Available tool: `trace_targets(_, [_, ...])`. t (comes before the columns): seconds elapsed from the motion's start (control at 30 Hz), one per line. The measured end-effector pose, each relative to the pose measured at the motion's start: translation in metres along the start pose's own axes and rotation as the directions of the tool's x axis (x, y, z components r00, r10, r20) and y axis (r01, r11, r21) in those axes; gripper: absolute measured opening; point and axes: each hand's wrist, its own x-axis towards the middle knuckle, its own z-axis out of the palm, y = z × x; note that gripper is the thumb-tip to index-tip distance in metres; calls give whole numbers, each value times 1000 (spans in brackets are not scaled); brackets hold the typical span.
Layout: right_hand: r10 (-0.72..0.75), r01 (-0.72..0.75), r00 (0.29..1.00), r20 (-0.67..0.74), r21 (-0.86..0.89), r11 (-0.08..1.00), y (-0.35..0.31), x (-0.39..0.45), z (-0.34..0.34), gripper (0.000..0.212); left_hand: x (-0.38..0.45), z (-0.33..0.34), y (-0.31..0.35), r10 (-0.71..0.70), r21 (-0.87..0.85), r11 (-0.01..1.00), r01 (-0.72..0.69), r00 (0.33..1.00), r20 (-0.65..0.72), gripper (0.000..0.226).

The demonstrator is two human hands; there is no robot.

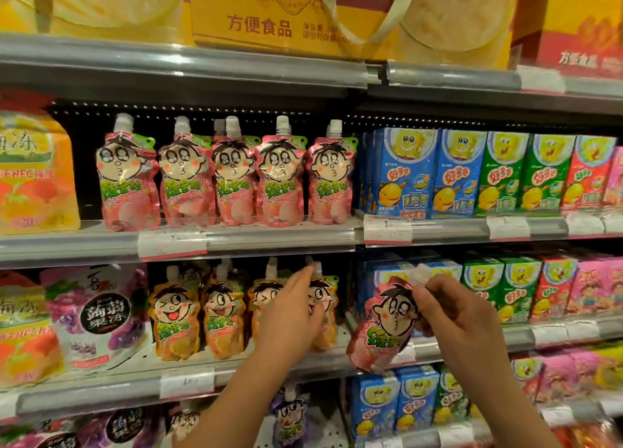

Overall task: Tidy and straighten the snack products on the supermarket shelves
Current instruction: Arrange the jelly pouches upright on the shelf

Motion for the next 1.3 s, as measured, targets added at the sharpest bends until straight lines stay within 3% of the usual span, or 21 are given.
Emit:
trace_targets(0.23, [28, -29, 999, -23, -21, 999, 18, -11, -24, 23, 18, 14, 20, -107, 83, 990, 112, 992, -64, 66])
trace_targets(0.43, [37, -38, 999, -5, -21, 999, 25, -12, -23, 25, -1, -3, 28, 7, 9, 1000, -6, 991, -136, 18])
trace_targets(0.6, [9, -6, 999, 45, -64, 998, 27, -8, -7, 26, -15, -55, 24, 154, -56, 982, -179, 939, -307, 17])
trace_targets(0.77, [-3, 10, 999, 54, -128, 992, 29, 1, 22, 23, -23, -123, -4, 270, 116, 962, -246, 910, -315, 23])
trace_targets(1.13, [63, -28, 982, 177, -191, 981, 28, 40, 94, 20, -26, -143, -83, 255, 223, 955, -194, 923, -288, 18])
trace_targets(1.3, [119, -61, 967, 225, -249, 967, 41, 54, 121, 19, -28, -140, -90, 209, 72, 978, -197, 929, -304, 20])
